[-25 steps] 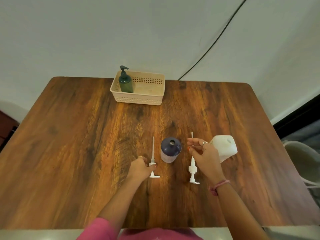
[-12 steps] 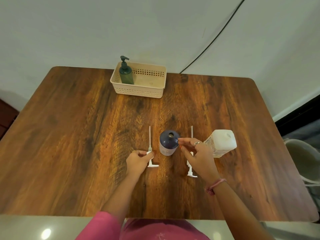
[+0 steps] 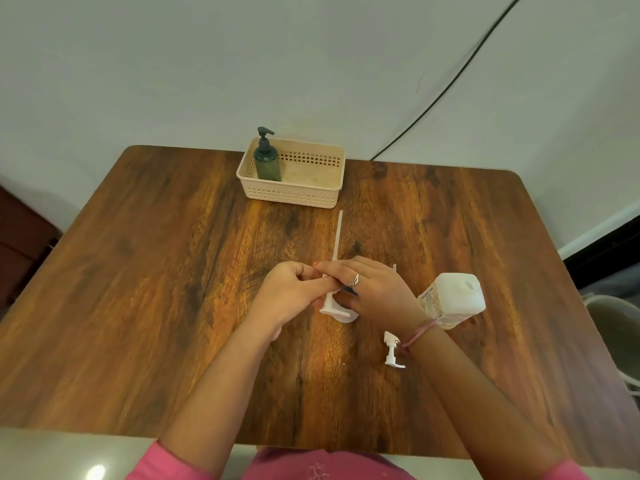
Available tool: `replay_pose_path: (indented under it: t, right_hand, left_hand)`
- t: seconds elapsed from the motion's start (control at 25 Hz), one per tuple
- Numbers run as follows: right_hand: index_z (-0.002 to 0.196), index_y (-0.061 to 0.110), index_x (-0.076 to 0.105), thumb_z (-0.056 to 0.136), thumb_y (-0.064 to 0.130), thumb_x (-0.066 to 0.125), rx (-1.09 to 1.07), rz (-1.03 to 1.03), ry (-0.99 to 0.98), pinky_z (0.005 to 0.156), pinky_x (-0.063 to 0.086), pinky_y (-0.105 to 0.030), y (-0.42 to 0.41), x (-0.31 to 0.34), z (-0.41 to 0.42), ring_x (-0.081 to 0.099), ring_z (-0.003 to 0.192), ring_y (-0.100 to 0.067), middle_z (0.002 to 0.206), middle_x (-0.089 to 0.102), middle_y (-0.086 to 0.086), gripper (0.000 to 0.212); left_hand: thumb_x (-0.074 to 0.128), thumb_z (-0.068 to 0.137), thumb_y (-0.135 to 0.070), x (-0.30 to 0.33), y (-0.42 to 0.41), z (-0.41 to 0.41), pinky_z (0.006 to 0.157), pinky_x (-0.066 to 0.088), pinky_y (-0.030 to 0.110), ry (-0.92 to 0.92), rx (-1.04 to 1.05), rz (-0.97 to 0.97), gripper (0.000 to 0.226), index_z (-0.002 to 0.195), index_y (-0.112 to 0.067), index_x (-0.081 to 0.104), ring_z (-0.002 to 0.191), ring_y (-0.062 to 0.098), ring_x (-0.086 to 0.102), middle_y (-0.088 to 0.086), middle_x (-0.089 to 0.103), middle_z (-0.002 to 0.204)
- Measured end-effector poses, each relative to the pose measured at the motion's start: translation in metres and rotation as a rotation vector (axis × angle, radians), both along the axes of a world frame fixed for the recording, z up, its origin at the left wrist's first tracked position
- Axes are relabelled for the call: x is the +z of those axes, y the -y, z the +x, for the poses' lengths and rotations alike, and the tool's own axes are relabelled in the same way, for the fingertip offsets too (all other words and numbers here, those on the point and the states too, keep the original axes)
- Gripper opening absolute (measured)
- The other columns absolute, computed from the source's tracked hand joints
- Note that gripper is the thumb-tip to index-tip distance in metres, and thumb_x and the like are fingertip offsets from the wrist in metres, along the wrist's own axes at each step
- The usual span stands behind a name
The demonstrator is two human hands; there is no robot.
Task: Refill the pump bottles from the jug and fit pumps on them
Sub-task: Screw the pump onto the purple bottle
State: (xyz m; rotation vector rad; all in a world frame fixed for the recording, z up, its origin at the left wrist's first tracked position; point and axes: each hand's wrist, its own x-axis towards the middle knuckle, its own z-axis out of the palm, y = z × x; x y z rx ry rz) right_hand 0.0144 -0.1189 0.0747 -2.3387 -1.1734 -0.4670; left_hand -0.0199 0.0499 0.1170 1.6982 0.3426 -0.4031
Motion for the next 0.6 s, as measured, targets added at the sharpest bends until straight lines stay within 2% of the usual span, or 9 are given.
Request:
replay_pose_path:
  t: [0.08, 0.16, 0.24, 0.32, 0.44, 0.52, 0.6]
  right_hand:
    - [0.120, 0.012, 0.058, 0.083, 0.023, 0.062, -0.007, 0.047, -0.022, 0.083, 0.047, -0.021, 0.008, 0.004, 0.006, 0.063, 0.096, -0.016, 0.109, 0.070, -0.005, 0.038]
    - [0.120, 0.014, 0.059, 0.084, 0.018, 0.068, -0.108, 0.185, -0.204, 0.084, 0.050, -0.021, 0.018, 0.014, 0.010, 0.064, 0.097, -0.015, 0.109, 0.069, -0.006, 0.038]
    - [0.117, 0.015, 0.058, 0.084, 0.018, 0.069, -0.224, 0.413, -0.417, 0.077, 0.052, -0.019, 0.029, 0.024, 0.014, 0.065, 0.094, -0.010, 0.109, 0.068, -0.002, 0.035]
    - [0.115, 0.013, 0.058, 0.087, 0.020, 0.065, -0.300, 0.586, -0.506, 0.077, 0.054, -0.021, 0.040, 0.030, 0.020, 0.066, 0.097, -0.011, 0.110, 0.068, -0.001, 0.030]
    - [0.118, 0.007, 0.059, 0.090, 0.019, 0.059, -0.353, 0.708, -0.638, 0.083, 0.056, -0.033, 0.051, 0.033, 0.026, 0.068, 0.098, -0.016, 0.110, 0.069, -0.004, 0.030]
    - [0.118, 0.005, 0.059, 0.089, 0.023, 0.058, -0.364, 0.758, -0.696, 0.083, 0.057, -0.034, 0.054, 0.035, 0.026, 0.069, 0.093, -0.014, 0.107, 0.070, -0.006, 0.034]
    - [0.118, 0.005, 0.060, 0.085, 0.030, 0.059, -0.383, 0.785, -0.721, 0.082, 0.057, -0.034, 0.055, 0.037, 0.025, 0.069, 0.088, -0.013, 0.105, 0.070, -0.008, 0.041]
  left_hand:
    - [0.077, 0.076, -0.027, 0.007, -0.002, 0.000, 0.069, 0.050, 0.026, 0.027, -0.035, -0.090, 0.027, 0.092, -0.007, 0.072, 0.069, 0.013, 0.061, 0.004, 0.069, 0.074]
    - [0.073, 0.080, -0.028, 0.006, -0.006, 0.004, 0.078, 0.054, 0.025, 0.069, -0.004, -0.183, 0.024, 0.098, -0.012, 0.072, 0.082, 0.012, 0.066, 0.002, 0.073, 0.088]
    - [0.071, 0.082, -0.025, -0.015, -0.008, 0.011, 0.082, 0.053, 0.023, 0.132, 0.038, -0.055, 0.026, 0.106, -0.015, 0.069, 0.092, 0.012, 0.066, -0.001, 0.072, 0.096]
    - [0.076, 0.078, -0.025, -0.048, -0.005, 0.016, 0.088, 0.050, 0.023, 0.146, -0.045, 0.142, 0.044, 0.119, -0.017, 0.061, 0.103, 0.013, 0.062, -0.001, 0.067, 0.111]
    - [0.084, 0.069, -0.031, -0.097, 0.013, 0.017, 0.100, 0.039, 0.025, 0.114, -0.241, 0.347, 0.087, 0.141, -0.013, 0.039, 0.125, 0.015, 0.047, 0.001, 0.048, 0.138]
    - [0.087, 0.063, -0.027, -0.115, 0.027, 0.017, 0.101, 0.034, 0.023, 0.109, -0.249, 0.344, 0.100, 0.144, -0.012, 0.031, 0.130, 0.015, 0.041, 0.001, 0.042, 0.142]
    - [0.090, 0.058, -0.019, -0.127, 0.039, 0.019, 0.095, 0.035, 0.018, 0.118, -0.203, 0.255, 0.099, 0.140, -0.014, 0.035, 0.123, 0.011, 0.046, -0.002, 0.049, 0.134]
